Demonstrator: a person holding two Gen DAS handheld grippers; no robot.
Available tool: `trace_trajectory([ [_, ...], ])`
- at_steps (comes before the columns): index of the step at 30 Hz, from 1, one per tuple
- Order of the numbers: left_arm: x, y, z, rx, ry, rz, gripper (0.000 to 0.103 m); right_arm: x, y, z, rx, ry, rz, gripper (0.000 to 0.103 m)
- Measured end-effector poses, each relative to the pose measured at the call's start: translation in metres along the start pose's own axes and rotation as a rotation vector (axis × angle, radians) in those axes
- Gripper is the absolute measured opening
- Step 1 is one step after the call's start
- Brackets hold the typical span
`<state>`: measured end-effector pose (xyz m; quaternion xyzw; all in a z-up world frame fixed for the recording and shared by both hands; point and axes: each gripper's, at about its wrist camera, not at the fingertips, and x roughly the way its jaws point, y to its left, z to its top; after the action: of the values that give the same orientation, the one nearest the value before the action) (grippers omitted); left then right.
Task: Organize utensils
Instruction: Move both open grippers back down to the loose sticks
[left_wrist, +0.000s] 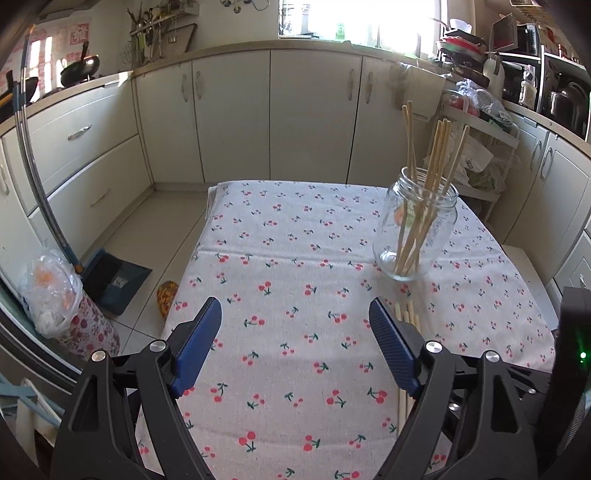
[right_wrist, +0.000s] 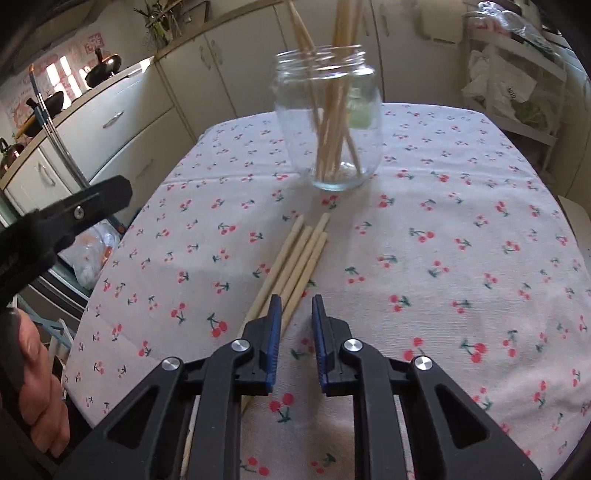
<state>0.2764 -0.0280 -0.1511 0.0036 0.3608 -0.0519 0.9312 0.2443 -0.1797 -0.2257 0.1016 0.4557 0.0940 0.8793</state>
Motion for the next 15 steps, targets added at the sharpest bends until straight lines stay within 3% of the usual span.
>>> trace_trajectory([
  [9,0.012,-0.017,-0.008,0.044,0.067,-0.046,0.079,0.002,-0.003,0.005,-0.113,0.047,-0.063,0.012],
  [15,0.035,-0.048,-0.013,0.13,0.139,-0.1,0.079,-0.011,-0.035,0.0,-0.13,0.044,-0.085,0.012],
])
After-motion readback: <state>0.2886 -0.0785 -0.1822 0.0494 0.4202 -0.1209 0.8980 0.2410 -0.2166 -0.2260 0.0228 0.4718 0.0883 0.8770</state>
